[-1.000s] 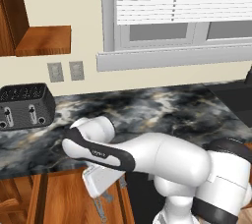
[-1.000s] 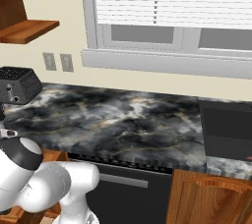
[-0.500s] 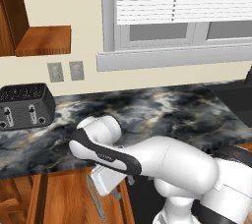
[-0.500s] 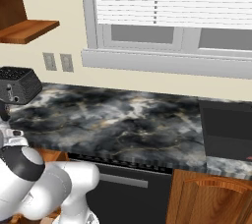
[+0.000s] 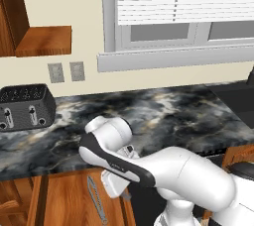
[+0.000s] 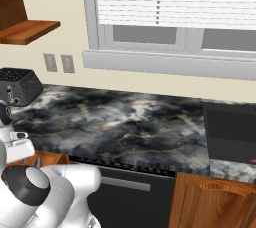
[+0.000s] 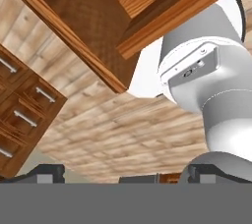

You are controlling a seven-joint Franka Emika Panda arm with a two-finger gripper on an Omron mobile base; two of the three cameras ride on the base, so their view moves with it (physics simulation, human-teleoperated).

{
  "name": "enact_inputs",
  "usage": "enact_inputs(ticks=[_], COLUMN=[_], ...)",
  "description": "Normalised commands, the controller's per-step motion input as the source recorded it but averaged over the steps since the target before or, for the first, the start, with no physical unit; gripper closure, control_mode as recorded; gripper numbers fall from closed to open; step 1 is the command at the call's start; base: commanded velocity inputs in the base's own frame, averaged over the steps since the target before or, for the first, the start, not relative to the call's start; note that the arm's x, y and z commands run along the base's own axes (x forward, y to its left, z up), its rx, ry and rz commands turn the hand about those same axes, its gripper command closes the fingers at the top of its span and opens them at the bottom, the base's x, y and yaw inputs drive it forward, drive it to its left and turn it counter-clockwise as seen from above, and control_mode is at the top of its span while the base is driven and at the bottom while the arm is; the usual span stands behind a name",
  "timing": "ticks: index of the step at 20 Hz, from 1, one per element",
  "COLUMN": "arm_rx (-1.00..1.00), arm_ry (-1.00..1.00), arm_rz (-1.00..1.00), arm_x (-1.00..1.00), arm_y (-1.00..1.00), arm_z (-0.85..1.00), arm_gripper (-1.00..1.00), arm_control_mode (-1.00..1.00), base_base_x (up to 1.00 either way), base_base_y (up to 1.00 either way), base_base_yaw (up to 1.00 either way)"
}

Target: Take the tongs from the drawer on the left and place them on the dining counter next to the tray containing the hot dog.

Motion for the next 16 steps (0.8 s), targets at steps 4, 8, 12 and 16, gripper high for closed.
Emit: enact_inputs(ticks=[4, 8, 12, 16], arm_rx=[0.03, 0.06, 0.01, 0.0], arm_ry=[-0.1, -0.14, -0.16, -0.15], arm_rz=[-0.03, -0.06, -0.13, -0.14], arm_x=[0.0, 0.0, 0.0, 0.0], arm_y=[-0.02, 0.0, 0.0, 0.0], arm_z=[0.0, 0.0, -0.04, -0.09], arm_gripper=[-1.0, -1.0, -1.0, -1.0], arm_control_mode=[-1.0, -1.0, -1.0, -1.0], base_base_x=[0.0, 0.0, 0.0, 0.0], base_base_y=[0.0, 0.0, 0.0, 0.0], base_base_yaw=[0.0, 0.0, 0.0, 0.0])
